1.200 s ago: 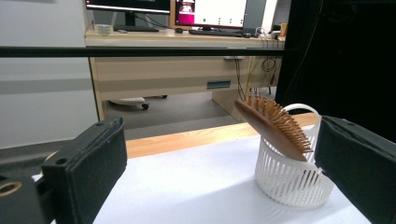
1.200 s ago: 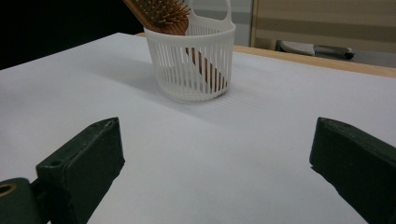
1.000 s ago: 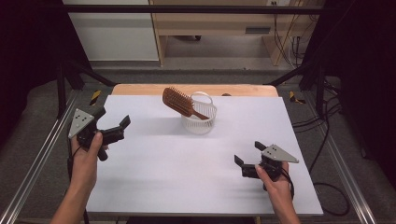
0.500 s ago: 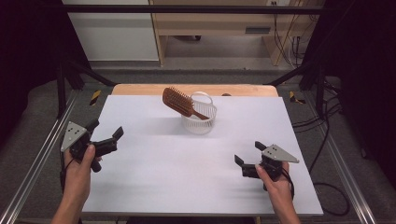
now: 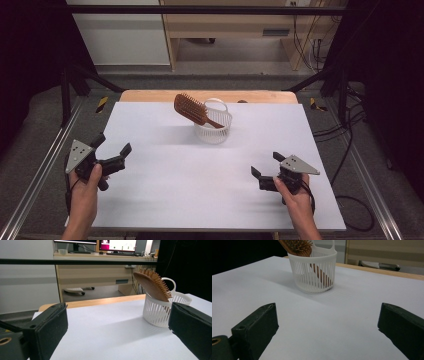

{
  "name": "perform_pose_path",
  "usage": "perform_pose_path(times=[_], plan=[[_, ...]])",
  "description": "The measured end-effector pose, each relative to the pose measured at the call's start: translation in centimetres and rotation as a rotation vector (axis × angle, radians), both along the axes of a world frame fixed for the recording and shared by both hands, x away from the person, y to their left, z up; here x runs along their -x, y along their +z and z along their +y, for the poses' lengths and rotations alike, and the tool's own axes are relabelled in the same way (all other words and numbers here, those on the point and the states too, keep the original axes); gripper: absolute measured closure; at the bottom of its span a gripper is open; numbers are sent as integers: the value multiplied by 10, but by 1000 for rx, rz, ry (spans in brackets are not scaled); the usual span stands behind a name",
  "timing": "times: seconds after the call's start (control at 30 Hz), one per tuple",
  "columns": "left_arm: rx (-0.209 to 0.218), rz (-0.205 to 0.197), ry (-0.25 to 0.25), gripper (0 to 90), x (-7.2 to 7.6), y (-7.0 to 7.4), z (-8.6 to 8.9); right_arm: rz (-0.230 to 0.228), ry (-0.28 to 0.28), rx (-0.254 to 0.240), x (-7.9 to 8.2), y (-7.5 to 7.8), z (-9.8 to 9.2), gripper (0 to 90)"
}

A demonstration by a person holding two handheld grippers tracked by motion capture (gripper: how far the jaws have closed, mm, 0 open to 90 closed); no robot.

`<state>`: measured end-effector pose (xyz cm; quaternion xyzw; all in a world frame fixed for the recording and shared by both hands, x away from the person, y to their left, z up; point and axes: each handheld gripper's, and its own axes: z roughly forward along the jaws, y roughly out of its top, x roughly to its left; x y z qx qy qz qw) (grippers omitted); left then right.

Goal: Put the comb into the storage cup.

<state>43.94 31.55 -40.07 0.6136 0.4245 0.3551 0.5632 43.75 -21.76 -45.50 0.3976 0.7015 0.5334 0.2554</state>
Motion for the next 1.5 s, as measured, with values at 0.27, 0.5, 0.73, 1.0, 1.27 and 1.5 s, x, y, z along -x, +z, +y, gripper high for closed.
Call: perform_pose_path(times=[0.27,0.5,0.73,1.0,1.27,1.5], plan=[[3,-9,-10,26,10,-1,0,-8,-5,1,1,1,-1,32],[3,-6,-19,26,18,-1,-2,-12,-9,-4,2,2,-3,32],[-8,6,-31,26,23,-4,-4,-13,-8,-3,2,3,-3,32],[-26,22,-37,26,25,-11,-3,-18,-11,-1,2,3,-4,32],[-48,54,-58,26,26,-20,-7,-25,-16,-3,3,4,-8,32],[-61,68,-77,27,30,-26,-12,-36,-27,-4,5,6,-13,36]])
